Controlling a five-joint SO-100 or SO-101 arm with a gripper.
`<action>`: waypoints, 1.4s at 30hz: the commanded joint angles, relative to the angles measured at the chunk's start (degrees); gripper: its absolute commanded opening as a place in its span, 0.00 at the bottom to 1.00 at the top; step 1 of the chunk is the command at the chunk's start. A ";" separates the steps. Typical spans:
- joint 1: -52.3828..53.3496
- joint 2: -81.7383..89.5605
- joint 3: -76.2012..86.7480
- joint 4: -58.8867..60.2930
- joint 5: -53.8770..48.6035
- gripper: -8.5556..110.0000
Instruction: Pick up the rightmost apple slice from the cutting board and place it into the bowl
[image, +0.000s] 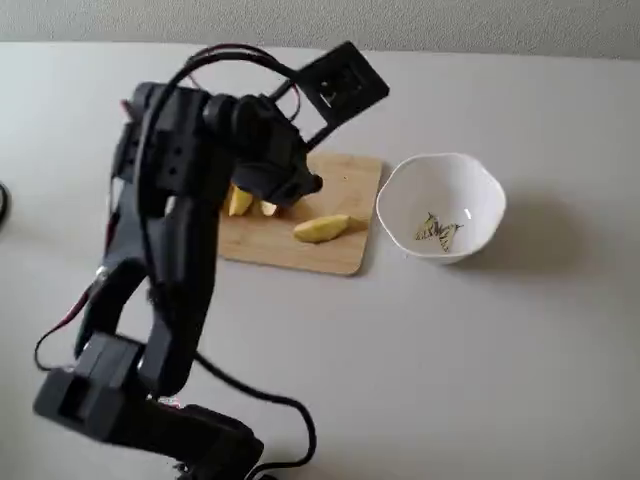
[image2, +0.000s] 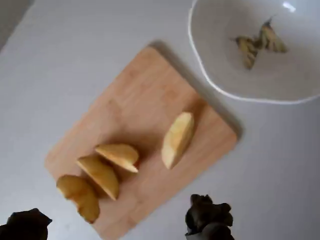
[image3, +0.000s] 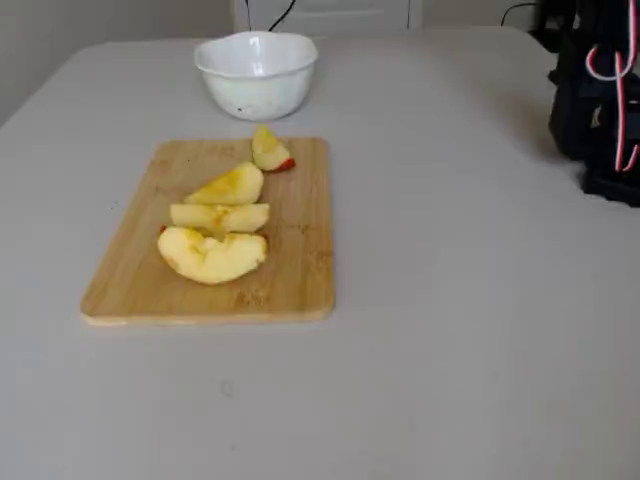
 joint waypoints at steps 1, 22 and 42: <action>0.44 -4.39 -0.26 -1.32 2.55 0.39; 2.55 -29.71 -0.88 -10.20 9.32 0.29; 0.18 -22.59 -0.88 -8.53 11.51 0.07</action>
